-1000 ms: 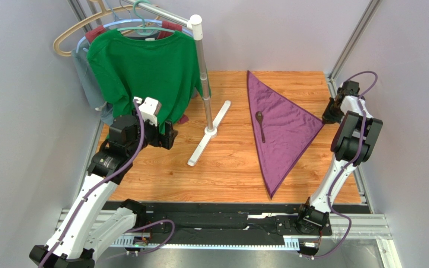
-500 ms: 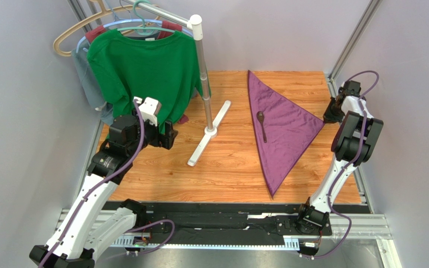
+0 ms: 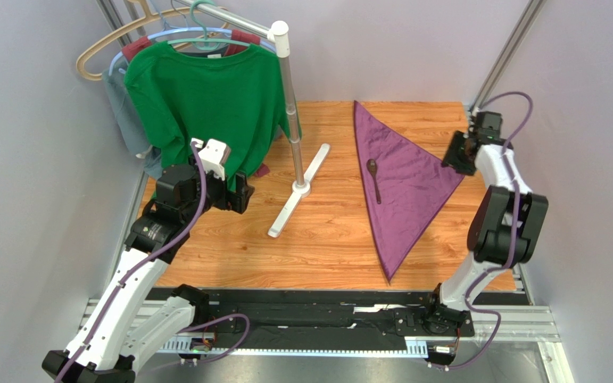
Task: Fold the napkin, place the utensils inside, and roll it up
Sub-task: Fold the napkin
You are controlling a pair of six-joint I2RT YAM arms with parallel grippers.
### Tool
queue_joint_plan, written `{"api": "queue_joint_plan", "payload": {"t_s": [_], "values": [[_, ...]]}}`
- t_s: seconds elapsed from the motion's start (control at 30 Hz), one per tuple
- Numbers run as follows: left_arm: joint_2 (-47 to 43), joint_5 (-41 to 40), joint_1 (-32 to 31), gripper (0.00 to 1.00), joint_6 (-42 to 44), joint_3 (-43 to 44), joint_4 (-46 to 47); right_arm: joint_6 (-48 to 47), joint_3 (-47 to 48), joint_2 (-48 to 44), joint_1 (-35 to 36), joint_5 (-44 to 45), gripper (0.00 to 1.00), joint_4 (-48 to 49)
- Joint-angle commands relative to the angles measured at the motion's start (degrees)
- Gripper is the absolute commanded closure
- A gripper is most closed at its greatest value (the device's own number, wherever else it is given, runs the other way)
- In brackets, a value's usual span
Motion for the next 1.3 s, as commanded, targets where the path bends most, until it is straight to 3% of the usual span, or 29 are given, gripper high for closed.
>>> {"api": "queue_joint_plan", "payload": {"t_s": [0.0,0.13,0.2,0.4,0.87,1.27], "values": [[-0.06,0.90,0.32,0.01,0.60,-0.17,1.11,3.47,-7.22,-9.92,15.48,1.90,0.51,-1.55],[0.12,0.72,0.32,0.01,0.69,-0.17,1.11,10.76,-17.06,-15.11,28.51,-1.52,0.52,-1.11],[0.20,0.63,0.32,0.01,0.69,-0.17,1.02,12.79,-20.92,-16.87,35.17,0.75,0.52,-3.21],[0.12,0.72,0.32,0.01,0.60,-0.17,0.93,19.91,-28.41,-22.39,46.01,3.92,0.53,-6.65],[0.12,1.95,0.32,0.01,0.16,-0.26,1.11,26.68,-39.76,-35.15,50.86,8.22,0.54,-13.06],[0.03,2.04,0.32,0.01,0.16,-0.26,1.11,27.82,-41.34,-35.24,51.47,6.47,0.55,-12.89]]}}
